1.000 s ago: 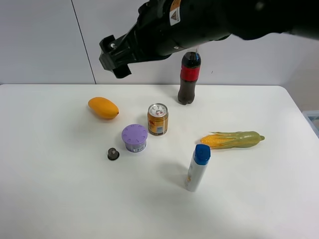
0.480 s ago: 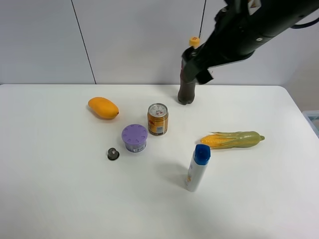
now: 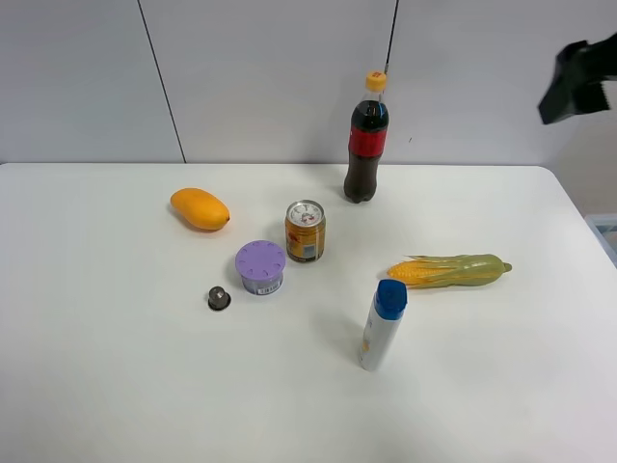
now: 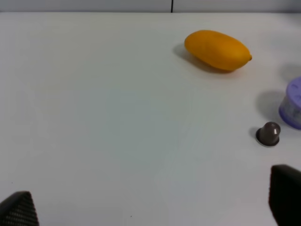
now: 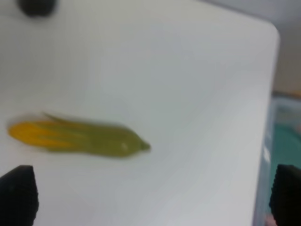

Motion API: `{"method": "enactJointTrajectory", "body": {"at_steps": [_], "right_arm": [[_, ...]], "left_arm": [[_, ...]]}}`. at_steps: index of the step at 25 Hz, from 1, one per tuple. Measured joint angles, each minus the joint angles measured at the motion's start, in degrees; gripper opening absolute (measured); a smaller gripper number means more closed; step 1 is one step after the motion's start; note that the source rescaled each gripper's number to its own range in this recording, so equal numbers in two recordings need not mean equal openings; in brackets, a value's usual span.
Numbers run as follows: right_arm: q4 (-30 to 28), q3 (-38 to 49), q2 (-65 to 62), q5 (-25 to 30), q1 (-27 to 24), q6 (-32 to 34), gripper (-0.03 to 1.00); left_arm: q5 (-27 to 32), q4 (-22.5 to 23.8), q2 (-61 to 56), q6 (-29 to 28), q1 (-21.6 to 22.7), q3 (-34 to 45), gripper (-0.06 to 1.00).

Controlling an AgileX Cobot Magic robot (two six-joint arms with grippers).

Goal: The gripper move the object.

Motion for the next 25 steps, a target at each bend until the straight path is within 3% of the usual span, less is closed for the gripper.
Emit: {"method": "enactJointTrajectory", "body": {"at_steps": [6, 12, 18, 25], "right_arm": [[0.00, 1.67, -7.37, 1.36, -4.94, 1.18, 1.00], [0.00, 13.08, -19.58, 1.15, -5.01, 4.20, 1.00], [2.70, 28.60, -31.46, -7.22, -5.01, 4.88, 1.00], [4.05, 40.63, -41.30, -10.08, -5.01, 4.88, 1.00]], "left_arm": [[0.00, 0.00, 0.00, 0.00, 0.00, 0.00, 1.00], [0.00, 0.00, 0.00, 0.00, 0.00, 0.00, 1.00], [0.00, 0.00, 0.00, 0.00, 0.00, 0.00, 1.00], [0.00, 0.00, 0.00, 0.00, 0.00, 0.00, 1.00]]}}
